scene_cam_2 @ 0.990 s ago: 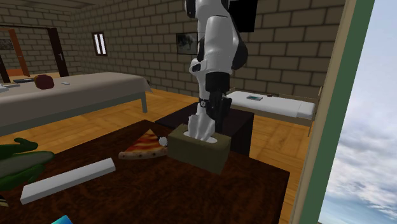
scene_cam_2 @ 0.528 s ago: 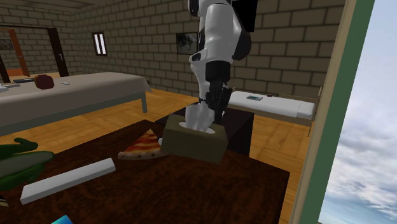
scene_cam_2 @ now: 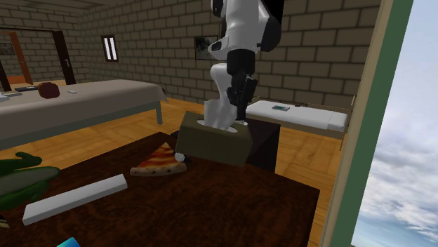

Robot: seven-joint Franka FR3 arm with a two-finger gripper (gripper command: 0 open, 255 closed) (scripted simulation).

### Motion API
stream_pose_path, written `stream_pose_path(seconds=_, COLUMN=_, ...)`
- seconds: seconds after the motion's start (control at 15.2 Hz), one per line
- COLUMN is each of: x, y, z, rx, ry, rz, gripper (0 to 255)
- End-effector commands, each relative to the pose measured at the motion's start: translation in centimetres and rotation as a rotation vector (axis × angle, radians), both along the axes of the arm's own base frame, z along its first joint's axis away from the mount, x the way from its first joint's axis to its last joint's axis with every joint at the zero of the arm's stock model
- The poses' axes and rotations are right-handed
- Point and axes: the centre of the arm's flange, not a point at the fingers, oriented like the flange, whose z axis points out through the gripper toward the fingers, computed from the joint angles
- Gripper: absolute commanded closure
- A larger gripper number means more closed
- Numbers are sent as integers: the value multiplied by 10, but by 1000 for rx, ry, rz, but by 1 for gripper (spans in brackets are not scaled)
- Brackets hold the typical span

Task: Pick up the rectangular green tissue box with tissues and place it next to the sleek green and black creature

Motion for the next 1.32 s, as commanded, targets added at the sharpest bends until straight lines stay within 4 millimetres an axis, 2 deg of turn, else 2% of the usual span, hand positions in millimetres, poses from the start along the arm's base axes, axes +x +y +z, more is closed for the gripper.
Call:
stream_pose_path(seconds=0.0, x=0, y=1, z=10, rx=0, ry=0, rz=0, gripper=255)
stream_pose_path(seconds=1.25, x=0, y=1, z=110, rx=0, ry=0, rz=0, gripper=255)
